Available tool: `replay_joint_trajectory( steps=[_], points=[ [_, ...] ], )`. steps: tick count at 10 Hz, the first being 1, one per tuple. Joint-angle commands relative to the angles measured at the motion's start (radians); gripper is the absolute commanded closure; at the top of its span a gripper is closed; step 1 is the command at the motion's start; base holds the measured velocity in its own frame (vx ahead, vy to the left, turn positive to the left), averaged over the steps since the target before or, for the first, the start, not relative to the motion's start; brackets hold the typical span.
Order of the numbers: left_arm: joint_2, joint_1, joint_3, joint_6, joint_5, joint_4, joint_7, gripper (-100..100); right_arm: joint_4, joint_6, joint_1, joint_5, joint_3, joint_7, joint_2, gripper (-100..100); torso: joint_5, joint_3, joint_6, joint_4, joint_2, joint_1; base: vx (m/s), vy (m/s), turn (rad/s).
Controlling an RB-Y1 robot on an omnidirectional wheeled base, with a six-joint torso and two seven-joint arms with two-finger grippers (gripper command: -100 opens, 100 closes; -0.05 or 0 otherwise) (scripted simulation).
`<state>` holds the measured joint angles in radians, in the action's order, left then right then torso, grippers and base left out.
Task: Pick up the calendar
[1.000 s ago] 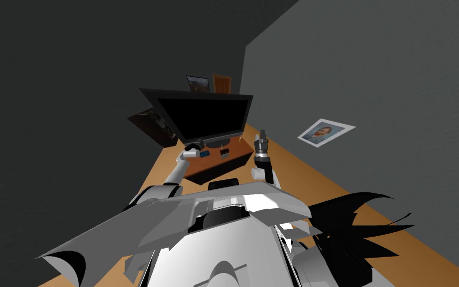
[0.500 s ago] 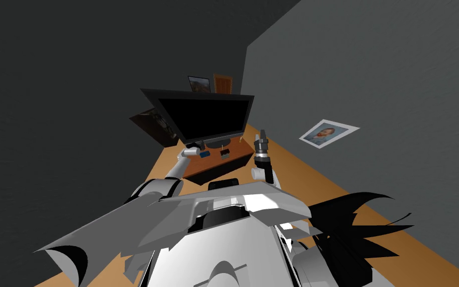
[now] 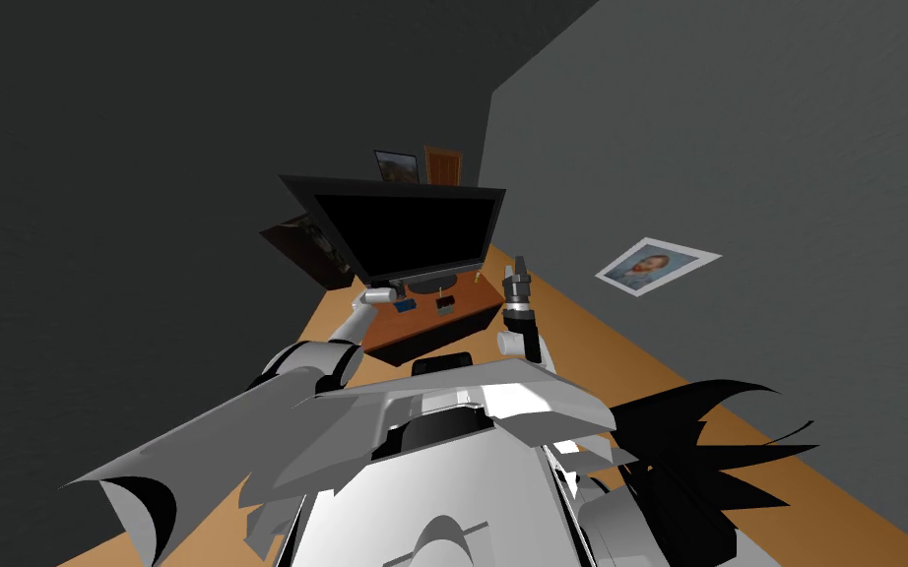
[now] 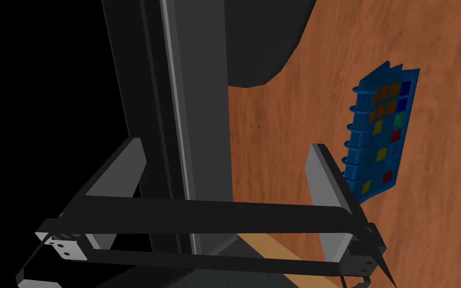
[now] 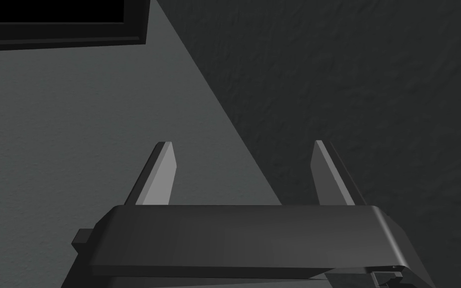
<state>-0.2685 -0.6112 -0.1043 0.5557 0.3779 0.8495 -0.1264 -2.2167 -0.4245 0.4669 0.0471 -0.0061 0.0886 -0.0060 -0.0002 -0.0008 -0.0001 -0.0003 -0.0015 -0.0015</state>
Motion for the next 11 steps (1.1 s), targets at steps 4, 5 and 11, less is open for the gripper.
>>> replay_joint_trajectory(
  steps=[4, 5, 11],
  points=[
    [-0.012, -0.079, -0.014, 0.1, 0.016, -0.129, -0.019, -100, 0.0, 0.0, 0.0, 0.0, 0.0, 0.0, 0.0, 0, 0.0, 0.0, 0.0, 0.0, 0.0, 0.0, 0.024, -0.019, 0.025],
    [-0.012, -0.079, -0.014, 0.1, 0.016, -0.138, -0.019, -100, 0.0, 0.0, 0.0, 0.0, 0.0, 0.0, 0.0, 0, 0.0, 0.0, 0.0, 0.0, 0.0, 0.0, 0.019, -0.015, 0.013],
    [-0.028, -0.171, -0.037, 0.218, 0.042, -0.297, -0.036, -100, 0.0, 0.0, 0.0, 0.0, 0.0, 0.0, 0.0, 0, 0.0, 0.0, 0.0, 0.0, 0.0, 0.0, 0.028, -0.023, 0.024]
  ],
)
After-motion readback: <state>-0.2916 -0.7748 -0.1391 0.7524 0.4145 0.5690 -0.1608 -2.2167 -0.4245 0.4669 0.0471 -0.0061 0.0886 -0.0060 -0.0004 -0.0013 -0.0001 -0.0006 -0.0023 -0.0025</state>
